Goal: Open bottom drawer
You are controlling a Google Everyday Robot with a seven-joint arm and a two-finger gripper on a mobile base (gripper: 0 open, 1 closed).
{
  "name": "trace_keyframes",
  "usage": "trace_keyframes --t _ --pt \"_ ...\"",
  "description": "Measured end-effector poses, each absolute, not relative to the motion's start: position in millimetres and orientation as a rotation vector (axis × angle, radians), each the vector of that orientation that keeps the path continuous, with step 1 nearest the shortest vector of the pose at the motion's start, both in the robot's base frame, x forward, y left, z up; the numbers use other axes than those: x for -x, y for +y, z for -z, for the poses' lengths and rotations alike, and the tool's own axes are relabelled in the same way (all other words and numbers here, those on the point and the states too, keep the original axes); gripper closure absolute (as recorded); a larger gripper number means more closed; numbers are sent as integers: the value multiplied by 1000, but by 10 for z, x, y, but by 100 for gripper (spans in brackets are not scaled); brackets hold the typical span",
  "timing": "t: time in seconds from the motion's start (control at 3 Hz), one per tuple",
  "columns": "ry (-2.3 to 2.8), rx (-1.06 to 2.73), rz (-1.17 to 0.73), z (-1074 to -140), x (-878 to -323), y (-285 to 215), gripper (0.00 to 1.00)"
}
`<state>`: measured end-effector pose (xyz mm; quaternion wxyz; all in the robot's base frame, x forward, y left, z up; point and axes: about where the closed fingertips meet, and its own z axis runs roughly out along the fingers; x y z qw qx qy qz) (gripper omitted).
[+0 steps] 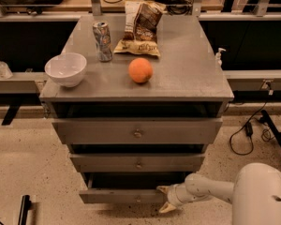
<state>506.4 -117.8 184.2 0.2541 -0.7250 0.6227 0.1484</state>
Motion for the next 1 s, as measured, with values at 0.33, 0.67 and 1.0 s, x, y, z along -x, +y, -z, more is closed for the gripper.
trace_keyframes --t 0.33,0.67,1.0 --pt "1669 2004 -461 -1864 -4953 -1135 63" --pt "1650 2029 -488 -1899 -4908 -1121 87" --pt "1650 2029 -488 -1900 -4912 -1121 100"
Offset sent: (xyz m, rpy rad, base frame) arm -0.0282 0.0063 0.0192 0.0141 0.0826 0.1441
